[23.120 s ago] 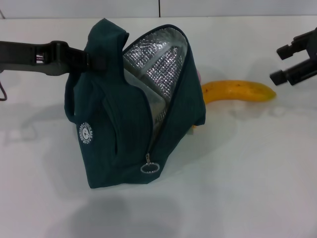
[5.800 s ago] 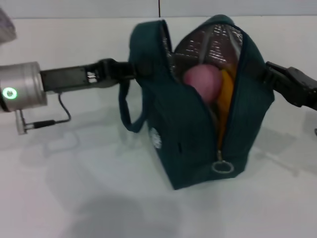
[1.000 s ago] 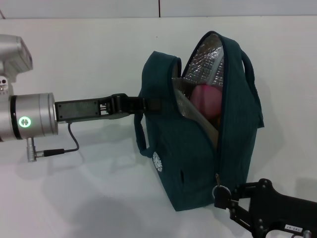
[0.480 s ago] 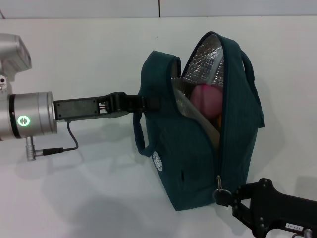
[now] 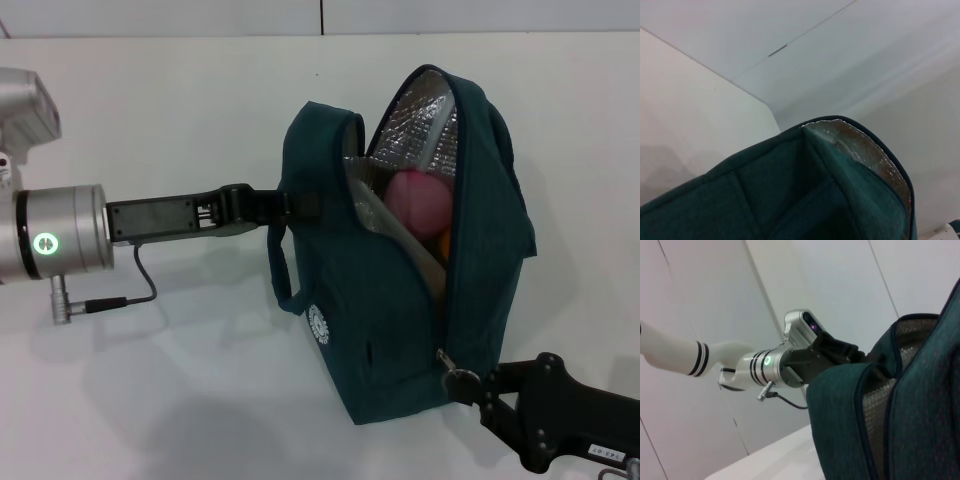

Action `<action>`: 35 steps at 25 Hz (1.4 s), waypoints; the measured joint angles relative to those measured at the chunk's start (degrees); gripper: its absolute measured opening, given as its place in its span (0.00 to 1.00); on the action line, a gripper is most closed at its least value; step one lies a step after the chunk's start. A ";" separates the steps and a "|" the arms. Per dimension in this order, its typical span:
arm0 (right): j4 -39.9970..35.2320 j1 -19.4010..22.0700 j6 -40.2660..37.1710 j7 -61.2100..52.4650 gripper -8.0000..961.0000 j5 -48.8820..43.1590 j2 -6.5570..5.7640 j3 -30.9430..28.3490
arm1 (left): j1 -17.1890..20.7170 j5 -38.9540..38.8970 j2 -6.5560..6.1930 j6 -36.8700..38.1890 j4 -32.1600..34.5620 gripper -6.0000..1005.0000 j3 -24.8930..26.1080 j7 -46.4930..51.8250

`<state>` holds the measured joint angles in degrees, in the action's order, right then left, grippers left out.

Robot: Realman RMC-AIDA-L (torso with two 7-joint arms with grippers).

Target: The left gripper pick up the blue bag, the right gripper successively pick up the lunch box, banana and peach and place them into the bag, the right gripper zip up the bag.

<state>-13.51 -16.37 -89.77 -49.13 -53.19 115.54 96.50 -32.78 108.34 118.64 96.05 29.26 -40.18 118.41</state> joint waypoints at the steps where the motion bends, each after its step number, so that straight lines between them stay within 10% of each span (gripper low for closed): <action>1: 0.00 0.17 -0.26 0.00 0.02 0.05 -0.02 -0.12 | 0.08 -0.03 0.00 -0.01 0.00 0.13 0.02 -0.01; 35: -0.68 -0.42 -7.83 1.11 0.03 2.24 0.02 -4.41 | 4.26 -10.13 0.68 2.40 0.18 0.13 -0.14 -11.26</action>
<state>-14.20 -16.79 -97.61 -48.02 -50.95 115.56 92.10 -28.51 98.22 119.32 98.45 29.45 -40.32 107.15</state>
